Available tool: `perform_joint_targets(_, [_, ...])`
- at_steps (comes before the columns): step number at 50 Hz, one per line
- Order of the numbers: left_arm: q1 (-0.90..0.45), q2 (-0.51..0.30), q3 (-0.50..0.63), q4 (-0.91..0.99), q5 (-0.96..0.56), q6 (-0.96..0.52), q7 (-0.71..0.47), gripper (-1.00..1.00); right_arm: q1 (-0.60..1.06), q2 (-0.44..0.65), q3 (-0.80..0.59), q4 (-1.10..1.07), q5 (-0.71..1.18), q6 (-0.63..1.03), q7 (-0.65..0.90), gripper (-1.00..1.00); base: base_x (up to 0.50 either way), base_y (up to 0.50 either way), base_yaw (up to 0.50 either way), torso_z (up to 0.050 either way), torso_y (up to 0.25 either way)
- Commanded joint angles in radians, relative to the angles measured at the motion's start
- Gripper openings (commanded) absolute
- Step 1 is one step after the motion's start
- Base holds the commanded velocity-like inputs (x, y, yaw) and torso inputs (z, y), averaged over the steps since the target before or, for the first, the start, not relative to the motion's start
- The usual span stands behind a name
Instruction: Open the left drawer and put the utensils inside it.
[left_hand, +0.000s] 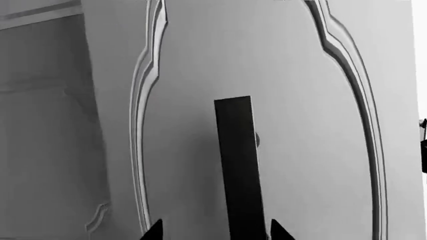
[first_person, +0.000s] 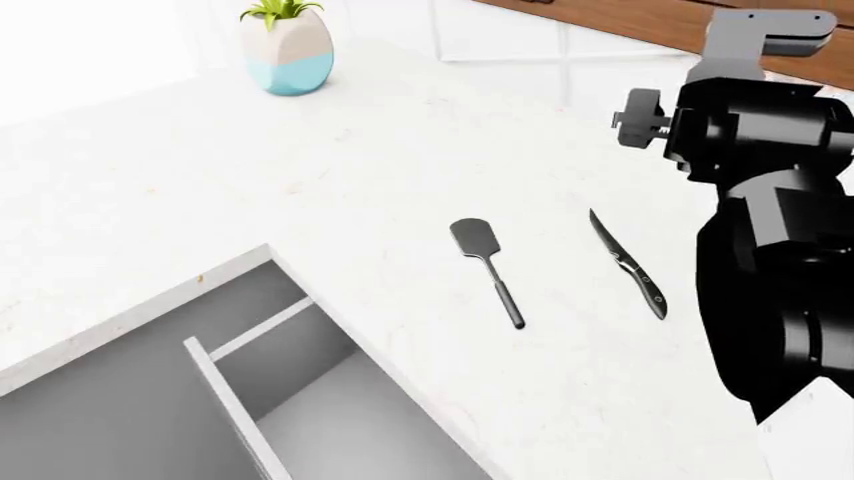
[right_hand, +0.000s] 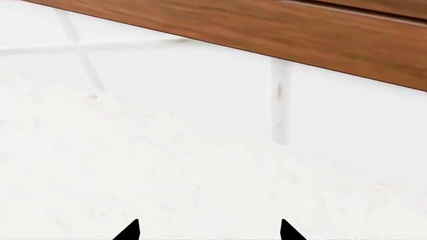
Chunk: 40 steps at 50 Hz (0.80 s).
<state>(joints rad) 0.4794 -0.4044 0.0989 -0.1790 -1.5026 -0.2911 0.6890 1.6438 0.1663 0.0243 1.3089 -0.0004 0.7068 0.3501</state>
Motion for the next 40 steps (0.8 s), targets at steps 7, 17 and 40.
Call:
perform_joint_targets(7, [0.097,-0.014,-0.048,0.037,-0.034,0.045,0.048,1.00,-0.008,0.001,0.003,0.000,0.001,-0.002,0.007,1.00,0.00,0.00,0.00,0.000,0.000])
perform_joint_targets(17, [0.180,0.023,-0.179,0.118,-0.151,0.123,0.050,1.00,-0.011,0.003,0.007,0.000,0.001,-0.002,0.010,1.00,0.00,0.00,0.00,0.000,0.000])
perform_joint_targets(40, [0.306,0.404,-1.119,1.048,-0.062,-0.249,-0.077,1.00,-0.018,0.005,0.029,0.000,0.002,-0.006,0.013,1.00,0.00,0.00,0.00,0.000,0.000])
